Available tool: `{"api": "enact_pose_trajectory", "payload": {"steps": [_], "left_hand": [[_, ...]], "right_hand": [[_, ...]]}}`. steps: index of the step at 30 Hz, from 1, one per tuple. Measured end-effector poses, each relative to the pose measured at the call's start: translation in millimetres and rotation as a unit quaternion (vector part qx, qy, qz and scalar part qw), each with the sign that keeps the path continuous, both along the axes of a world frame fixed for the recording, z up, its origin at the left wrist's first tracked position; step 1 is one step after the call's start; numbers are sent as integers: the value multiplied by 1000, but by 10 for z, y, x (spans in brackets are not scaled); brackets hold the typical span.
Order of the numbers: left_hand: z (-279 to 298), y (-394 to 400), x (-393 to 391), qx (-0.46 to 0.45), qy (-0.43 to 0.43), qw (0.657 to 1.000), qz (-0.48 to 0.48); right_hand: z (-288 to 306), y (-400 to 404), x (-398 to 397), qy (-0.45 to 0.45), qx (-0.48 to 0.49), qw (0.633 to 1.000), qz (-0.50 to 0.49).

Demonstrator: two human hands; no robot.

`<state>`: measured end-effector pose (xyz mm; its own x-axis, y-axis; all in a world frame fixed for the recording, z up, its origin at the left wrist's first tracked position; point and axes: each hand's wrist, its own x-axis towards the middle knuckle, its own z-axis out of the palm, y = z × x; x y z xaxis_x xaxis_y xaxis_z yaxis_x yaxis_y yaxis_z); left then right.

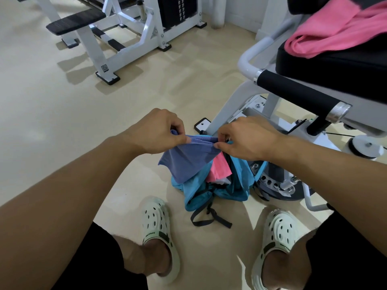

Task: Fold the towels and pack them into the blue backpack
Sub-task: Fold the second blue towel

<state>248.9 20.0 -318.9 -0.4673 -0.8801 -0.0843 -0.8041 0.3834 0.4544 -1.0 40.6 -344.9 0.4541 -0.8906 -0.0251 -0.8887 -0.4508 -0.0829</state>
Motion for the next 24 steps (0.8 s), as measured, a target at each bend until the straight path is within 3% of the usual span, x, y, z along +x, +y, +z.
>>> {"api": "enact_pose_trajectory", "payload": {"steps": [14, 16, 20, 24], "left_hand": [[-43, -25, 45, 25, 38, 999, 21], [-35, -24, 60, 27, 42, 998, 23], [-3, -20, 102, 21, 63, 997, 45], [-2, -33, 131, 26, 67, 996, 54]], "right_hand": [[26, -20, -13, -8, 3, 1000, -25], [5, -35, -16, -51, 25, 998, -41], [14, -72, -58, -220, 119, 964, -88], [-14, -54, -63, -243, 189, 948, -87]]}}
